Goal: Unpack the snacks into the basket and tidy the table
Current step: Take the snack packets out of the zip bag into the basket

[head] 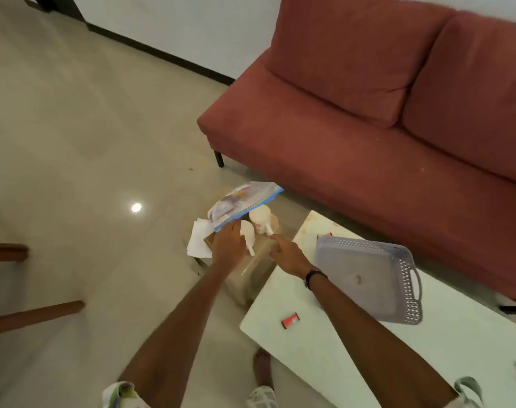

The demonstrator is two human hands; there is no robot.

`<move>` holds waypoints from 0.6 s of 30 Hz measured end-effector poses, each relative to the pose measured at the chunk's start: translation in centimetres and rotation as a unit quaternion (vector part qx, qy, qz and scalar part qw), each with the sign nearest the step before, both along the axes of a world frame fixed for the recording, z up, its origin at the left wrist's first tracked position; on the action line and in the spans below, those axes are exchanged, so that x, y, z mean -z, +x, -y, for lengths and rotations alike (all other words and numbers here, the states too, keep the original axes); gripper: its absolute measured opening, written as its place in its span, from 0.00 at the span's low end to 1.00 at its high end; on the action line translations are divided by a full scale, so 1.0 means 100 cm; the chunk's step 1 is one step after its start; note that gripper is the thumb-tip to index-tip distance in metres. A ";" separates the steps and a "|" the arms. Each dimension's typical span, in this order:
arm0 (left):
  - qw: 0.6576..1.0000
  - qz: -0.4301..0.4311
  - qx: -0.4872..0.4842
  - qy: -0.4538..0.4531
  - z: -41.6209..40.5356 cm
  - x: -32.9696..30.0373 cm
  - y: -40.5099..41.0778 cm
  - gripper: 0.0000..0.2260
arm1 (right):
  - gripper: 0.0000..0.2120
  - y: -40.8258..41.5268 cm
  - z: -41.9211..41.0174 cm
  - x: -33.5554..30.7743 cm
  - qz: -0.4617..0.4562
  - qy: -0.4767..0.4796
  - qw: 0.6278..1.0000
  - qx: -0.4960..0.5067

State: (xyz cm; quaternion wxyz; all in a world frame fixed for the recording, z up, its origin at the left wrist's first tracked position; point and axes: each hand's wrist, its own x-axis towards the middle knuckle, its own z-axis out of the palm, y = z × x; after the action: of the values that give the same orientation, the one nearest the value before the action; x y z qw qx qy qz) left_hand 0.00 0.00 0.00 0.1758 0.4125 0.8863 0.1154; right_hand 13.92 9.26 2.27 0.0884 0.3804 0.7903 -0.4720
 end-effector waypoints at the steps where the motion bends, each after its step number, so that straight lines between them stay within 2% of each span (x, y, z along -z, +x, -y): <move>1: 1.000 -0.004 0.001 0.002 -0.005 0.006 -0.011 0.22 | 0.21 -0.012 -0.001 0.006 -0.005 -0.010 1.000 0.008; 7: 0.999 -0.031 0.019 -0.005 -0.029 0.051 -0.054 0.23 | 0.20 -0.052 -0.013 0.036 0.008 -0.058 0.997 0.046; 13: 0.999 -0.037 0.026 -0.009 -0.042 0.068 -0.071 0.22 | 0.18 -0.062 -0.025 0.052 0.002 -0.074 0.994 0.078; 18: 0.998 -0.043 -0.026 0.028 -0.056 0.056 -0.083 0.14 | 0.18 -0.063 -0.032 0.053 -0.007 -0.077 0.993 0.089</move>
State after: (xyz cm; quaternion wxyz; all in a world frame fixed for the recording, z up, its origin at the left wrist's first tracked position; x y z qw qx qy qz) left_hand -8.26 5.58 -5.65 0.1225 0.3991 0.8998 0.1268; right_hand 7.62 12.48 -3.06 0.0693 0.4380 0.7155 -0.5398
